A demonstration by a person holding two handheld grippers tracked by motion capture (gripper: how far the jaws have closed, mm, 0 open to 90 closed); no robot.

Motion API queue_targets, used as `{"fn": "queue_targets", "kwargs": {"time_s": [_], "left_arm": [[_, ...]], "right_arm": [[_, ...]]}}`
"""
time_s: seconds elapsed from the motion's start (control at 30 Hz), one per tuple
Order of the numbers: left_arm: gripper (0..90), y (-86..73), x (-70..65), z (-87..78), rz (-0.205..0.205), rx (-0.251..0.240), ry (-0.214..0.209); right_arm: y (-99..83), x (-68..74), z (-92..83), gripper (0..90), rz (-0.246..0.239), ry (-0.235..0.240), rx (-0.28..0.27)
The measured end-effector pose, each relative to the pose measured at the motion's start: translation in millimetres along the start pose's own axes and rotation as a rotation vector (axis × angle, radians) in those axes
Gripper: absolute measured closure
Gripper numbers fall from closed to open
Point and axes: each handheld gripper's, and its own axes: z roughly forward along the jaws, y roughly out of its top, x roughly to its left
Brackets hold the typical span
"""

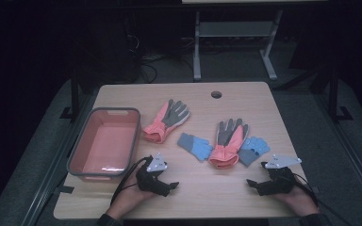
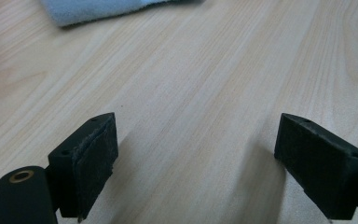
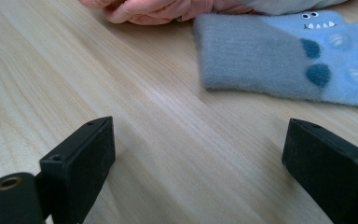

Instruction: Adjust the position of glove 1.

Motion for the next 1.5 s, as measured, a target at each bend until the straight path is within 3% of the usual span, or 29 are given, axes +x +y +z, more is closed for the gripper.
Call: {"fn": "queue_targets", "kwargs": {"time_s": [0.23,0.57,0.93,1.13,1.4,1.5], "left_arm": [[12.6,0.1,0.1,0.0,0.003,0.000,-0.001],[14.7,11.3,3.0,1.4,-0.017,0.046,-0.007],[21.1,38.0,15.6,7.7,-0.022,0.024,-0.021],[31.8,49.7,25.1,11.0,-0.014,0.005,-0.013],[47.5,64.1,36.5,15.6,-0.036,-0.019,-0.006],[59.5,74.0,43.0,19.1,-0.058,-0.007,-0.016]], "right_arm": [[0.1,0.0,0.2,9.0,0.002,0.001,-0.001],[0.2,0.3,0.1,8.9,0.006,0.002,0.002],[0.2,0.4,0.2,8.6,0.006,0.003,0.002],[0.3,0.6,0.5,8.3,0.009,0.005,0.001],[0.3,0.6,0.5,8.3,0.009,0.005,0.001],[0.3,0.5,0.4,8.3,0.008,0.004,0.003]]}}
